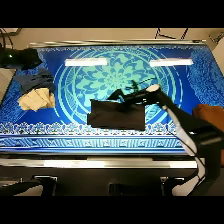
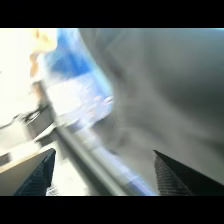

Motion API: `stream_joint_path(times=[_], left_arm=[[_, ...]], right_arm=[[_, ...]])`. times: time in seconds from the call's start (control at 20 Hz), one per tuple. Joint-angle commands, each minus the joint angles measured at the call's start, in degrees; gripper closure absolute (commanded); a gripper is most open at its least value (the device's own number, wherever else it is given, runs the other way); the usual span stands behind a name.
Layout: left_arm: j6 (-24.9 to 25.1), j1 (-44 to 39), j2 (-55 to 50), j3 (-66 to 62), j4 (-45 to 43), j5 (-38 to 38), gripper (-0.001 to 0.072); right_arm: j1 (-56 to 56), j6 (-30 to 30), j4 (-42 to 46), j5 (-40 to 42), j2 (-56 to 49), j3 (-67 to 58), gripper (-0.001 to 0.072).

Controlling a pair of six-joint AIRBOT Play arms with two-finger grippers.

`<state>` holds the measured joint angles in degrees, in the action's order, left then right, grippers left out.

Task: Fold the clothes and pants, and hang the long-sleeved shirts on hangers.

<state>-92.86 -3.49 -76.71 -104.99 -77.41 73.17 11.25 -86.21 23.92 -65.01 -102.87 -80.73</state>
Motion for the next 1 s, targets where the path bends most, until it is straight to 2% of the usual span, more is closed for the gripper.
stream_joint_path(times=[0.0,0.1,0.15,0.4,0.45,0.5,0.55,0.65,0.7,0.75,0.85,0.95], left_arm=[[1.62,0.24,0.66,-0.02,-1.29,2.93,0.0684],[1.60,0.17,0.70,-0.02,-1.27,3.61,0.0683],[1.57,0.17,0.70,-0.02,-1.27,4.02,0.0683],[-0.17,0.17,0.70,-0.02,-0.94,4.48,0.0683],[-0.20,0.17,0.70,-0.02,-0.52,4.46,0.0683],[-0.22,0.17,0.70,-0.02,-0.07,4.46,0.0683],[-0.44,0.17,0.70,-0.02,0.31,4.46,0.0683],[-0.81,0.17,0.70,-0.02,0.90,4.44,0.0683],[-0.81,0.17,0.70,-0.02,0.90,4.44,0.0683],[-0.79,0.17,0.70,-0.02,0.87,4.44,0.0683],[-0.79,0.17,0.66,-0.02,0.87,4.42,0.0683],[-0.72,0.17,0.63,-0.02,0.87,4.39,0.0683]], right_arm=[[-14.14,-4.81,24.63,-11.47,6.10,0.07,0.0025],[-20.44,-7.54,36.87,-16.48,7.85,2.08,0.0030],[-22.21,-7.19,37.11,-17.07,7.78,4.22,0.0031],[-19.76,8.35,17.94,-5.14,6.32,17.55,0.0039],[-18.56,9.77,15.91,-3.45,5.46,17.77,0.0094],[-17.62,10.73,13.97,-1.97,4.83,17.73,0.0100],[-16.85,10.88,12.41,-0.28,4.50,17.73,0.0147],[-16.20,10.99,10.21,1.55,4.42,17.70,0.0344],[-16.35,12.55,8.76,0.76,4.44,17.57,0.0572],[-16.92,13.60,7.72,-1.27,4.46,16.52,0.0664],[-19.37,16.09,5.57,-7.04,5.40,12.33,0.0667],[-23.93,14.43,5.75,-11.85,7.58,5.03,0.0667]])
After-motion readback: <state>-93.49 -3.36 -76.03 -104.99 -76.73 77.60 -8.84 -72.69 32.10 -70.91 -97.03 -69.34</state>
